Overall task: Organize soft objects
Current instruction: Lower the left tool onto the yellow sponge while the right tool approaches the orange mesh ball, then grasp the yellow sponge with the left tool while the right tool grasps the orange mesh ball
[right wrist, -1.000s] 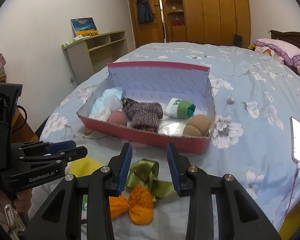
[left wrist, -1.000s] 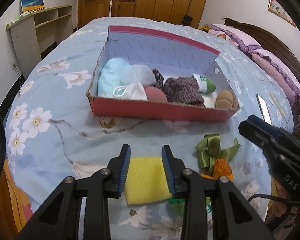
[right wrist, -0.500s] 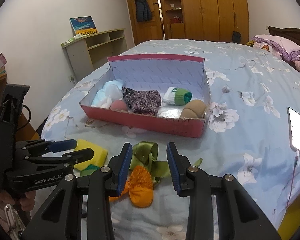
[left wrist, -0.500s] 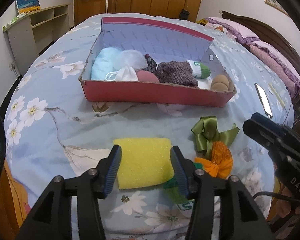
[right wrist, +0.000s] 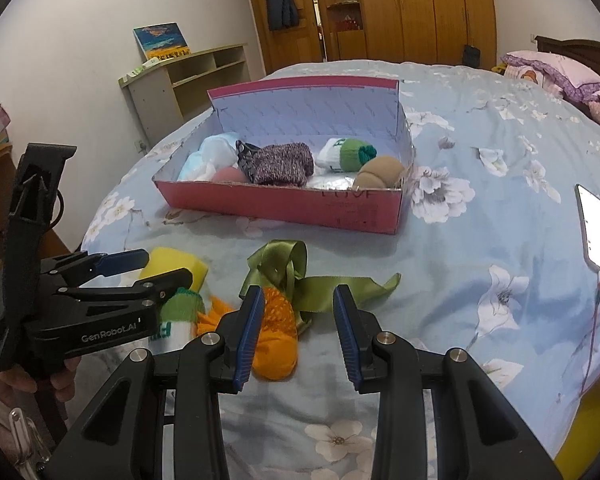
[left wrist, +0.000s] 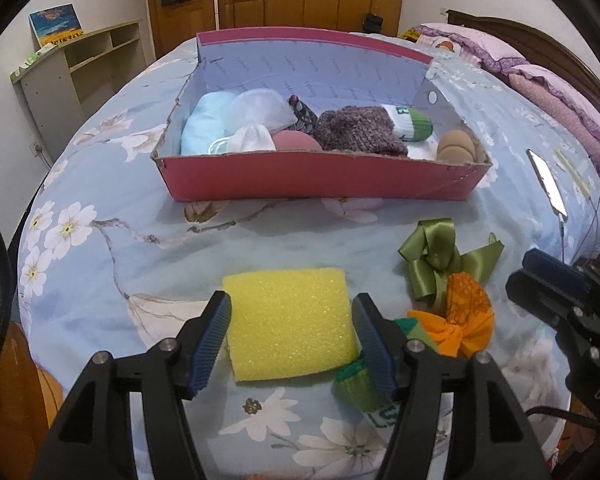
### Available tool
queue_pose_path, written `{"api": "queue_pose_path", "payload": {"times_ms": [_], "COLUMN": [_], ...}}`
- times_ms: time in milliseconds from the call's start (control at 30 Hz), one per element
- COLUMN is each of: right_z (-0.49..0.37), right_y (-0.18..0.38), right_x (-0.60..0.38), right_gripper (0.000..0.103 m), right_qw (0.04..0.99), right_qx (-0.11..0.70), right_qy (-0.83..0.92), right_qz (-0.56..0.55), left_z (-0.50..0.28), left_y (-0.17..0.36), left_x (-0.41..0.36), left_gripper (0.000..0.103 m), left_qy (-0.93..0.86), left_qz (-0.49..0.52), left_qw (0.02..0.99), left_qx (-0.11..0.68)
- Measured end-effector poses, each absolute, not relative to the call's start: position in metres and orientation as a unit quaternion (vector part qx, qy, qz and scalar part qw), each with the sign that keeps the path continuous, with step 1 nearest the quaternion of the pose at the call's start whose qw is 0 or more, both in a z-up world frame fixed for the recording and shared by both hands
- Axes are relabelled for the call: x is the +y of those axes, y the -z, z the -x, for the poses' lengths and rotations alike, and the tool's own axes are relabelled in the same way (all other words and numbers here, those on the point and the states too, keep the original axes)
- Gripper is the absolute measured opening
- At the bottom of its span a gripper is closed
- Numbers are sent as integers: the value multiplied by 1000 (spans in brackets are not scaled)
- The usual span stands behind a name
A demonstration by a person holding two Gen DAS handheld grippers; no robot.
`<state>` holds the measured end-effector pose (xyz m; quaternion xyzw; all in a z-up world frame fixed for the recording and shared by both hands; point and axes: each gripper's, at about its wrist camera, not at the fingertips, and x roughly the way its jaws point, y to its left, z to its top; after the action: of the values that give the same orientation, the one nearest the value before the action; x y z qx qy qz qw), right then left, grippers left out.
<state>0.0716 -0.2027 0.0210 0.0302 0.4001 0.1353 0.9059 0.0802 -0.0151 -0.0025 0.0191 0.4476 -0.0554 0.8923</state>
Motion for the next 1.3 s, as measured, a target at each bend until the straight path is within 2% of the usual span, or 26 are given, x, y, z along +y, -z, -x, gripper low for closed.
{"api": "queue_pose_path", "payload": {"times_ms": [1067, 1300], "right_z": [-65, -68], "right_y": [0, 5], "right_x": [-195, -193], "right_gripper": [37, 37], "right_qw": [887, 883], "right_qx": [432, 438], "right_qy": [-163, -167], "right_qz": [-31, -32], "left_z": [-76, -84], "left_y": [14, 25], "left_x": [-13, -2], "left_gripper": [70, 72], "left_qy": [36, 47], "left_qz": [-5, 44], "left_qw": [896, 885], "left_qx": [443, 461]}}
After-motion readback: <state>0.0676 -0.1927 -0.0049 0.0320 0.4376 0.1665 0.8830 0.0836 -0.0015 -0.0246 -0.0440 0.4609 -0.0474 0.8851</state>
